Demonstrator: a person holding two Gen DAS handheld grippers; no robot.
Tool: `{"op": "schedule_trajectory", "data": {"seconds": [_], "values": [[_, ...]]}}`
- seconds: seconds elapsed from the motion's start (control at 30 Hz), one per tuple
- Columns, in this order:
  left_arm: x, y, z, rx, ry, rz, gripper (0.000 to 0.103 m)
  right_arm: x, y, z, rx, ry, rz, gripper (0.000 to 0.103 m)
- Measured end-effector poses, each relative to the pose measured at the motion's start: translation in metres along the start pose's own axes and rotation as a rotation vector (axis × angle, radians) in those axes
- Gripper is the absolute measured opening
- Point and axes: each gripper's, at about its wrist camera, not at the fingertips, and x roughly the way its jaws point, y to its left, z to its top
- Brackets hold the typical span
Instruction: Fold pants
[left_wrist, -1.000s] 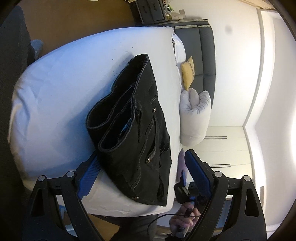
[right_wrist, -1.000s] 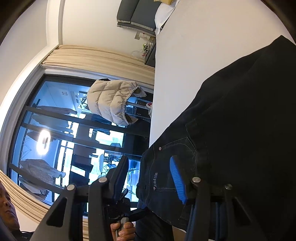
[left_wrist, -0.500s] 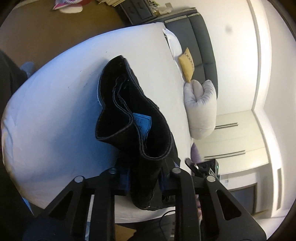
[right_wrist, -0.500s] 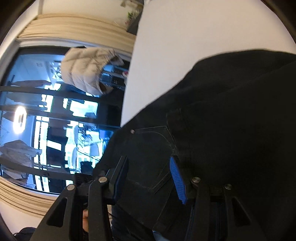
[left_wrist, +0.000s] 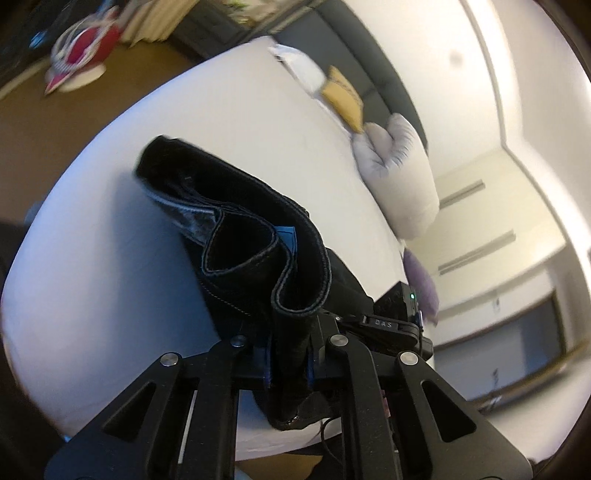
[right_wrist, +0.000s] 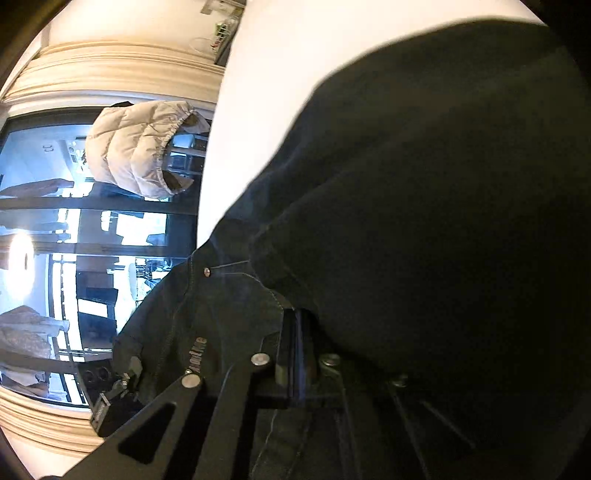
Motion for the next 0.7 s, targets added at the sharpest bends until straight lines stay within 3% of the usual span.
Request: {"op": "schedule_trajectory", "data": {"seconds": [0.03, 0.07, 0.1, 0.13, 0.2, 0.33, 0.4, 0.53, 0.7], "values": [[0.004, -0.013, 0.002, 0.041, 0.005, 0.004, 0.010, -0.005, 0.005, 0.000, -0.010, -0.012, 0.019, 0.038], [0.007, -0.024, 0.002, 0.075, 0.012, 0.007, 0.010, -0.014, 0.010, 0.000, -0.014, -0.035, 0.037, 0.049], [0.014, -0.038, 0.002, 0.121, 0.023, 0.010, 0.010, -0.024, 0.014, 0.000, -0.020, -0.072, 0.051, 0.066], [0.022, -0.053, 0.001, 0.160, 0.035, 0.011, 0.010, -0.033, 0.017, 0.001, -0.027, -0.098, 0.070, 0.073], [0.039, -0.079, -0.003, 0.237, 0.064, 0.010, 0.010, -0.054, 0.024, 0.005, -0.048, -0.127, 0.114, 0.074], [0.087, -0.135, -0.029, 0.421, 0.139, 0.019, 0.010, -0.085, 0.031, 0.010, -0.088, -0.085, 0.189, 0.074], [0.111, -0.155, -0.046, 0.513, 0.178, 0.031, 0.010, -0.100, 0.027, 0.011, -0.101, -0.086, 0.221, 0.084], [0.154, -0.186, -0.082, 0.645, 0.262, 0.051, 0.010, -0.120, 0.013, 0.005, -0.087, -0.133, 0.227, 0.098], [0.186, -0.211, -0.117, 0.801, 0.329, 0.096, 0.010, -0.114, 0.004, -0.001, -0.069, -0.119, 0.188, 0.098]]}}
